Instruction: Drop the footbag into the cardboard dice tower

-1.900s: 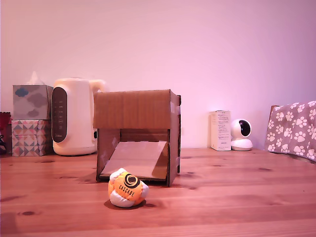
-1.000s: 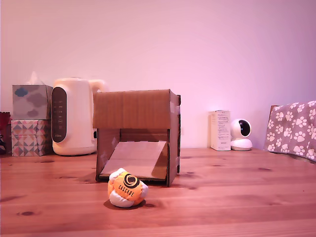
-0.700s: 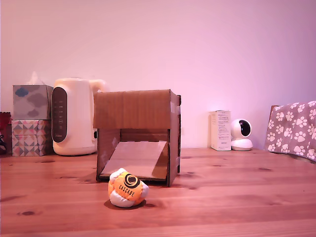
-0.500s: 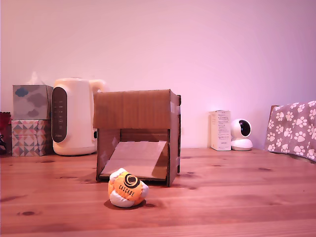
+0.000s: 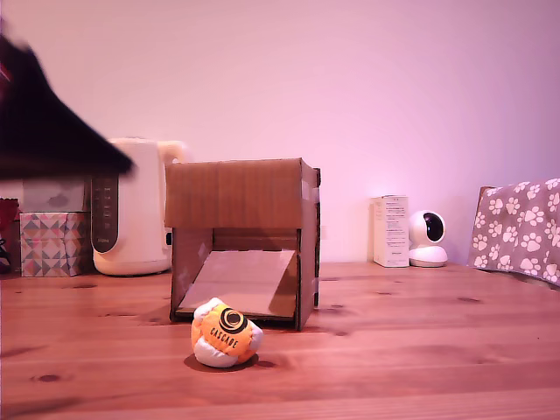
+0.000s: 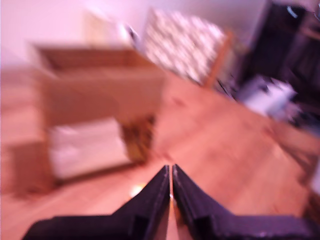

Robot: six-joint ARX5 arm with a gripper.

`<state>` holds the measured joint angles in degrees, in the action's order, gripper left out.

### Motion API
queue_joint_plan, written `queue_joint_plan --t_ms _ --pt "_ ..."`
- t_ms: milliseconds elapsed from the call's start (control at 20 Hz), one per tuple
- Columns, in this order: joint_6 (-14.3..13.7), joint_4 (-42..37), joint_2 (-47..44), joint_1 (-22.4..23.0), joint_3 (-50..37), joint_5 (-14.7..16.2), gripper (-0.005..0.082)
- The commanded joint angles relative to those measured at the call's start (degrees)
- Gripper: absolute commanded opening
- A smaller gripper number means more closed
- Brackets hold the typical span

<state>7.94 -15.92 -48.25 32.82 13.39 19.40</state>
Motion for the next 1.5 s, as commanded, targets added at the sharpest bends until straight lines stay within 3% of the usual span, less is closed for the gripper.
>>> queue_joint_plan --t_ms 0,200,250,300,350,400,500,850,1450 --pt "-0.55 -2.71 -3.08 0.92 0.20 -0.33 -0.0019" --pt "-0.55 -6.54 -10.29 1.66 0.35 -0.37 0.0005" --pt "-0.55 -6.99 -11.54 1.66 0.42 -0.35 0.0096" --pt "-1.20 -7.82 -12.87 1.66 0.52 -0.39 0.0314" --pt "-1.55 -9.49 -14.36 1.66 0.57 -0.39 0.0594" --pt "-2.36 -10.49 -15.78 1.66 0.74 -0.39 0.0801" --pt "-4.09 -12.68 -18.60 1.70 1.05 -0.42 0.0750" --pt "-8.28 -21.24 -28.63 1.70 3.67 -1.90 0.0750" --pt "-9.53 -21.44 -50.07 1.70 14.38 -1.46 0.0750"
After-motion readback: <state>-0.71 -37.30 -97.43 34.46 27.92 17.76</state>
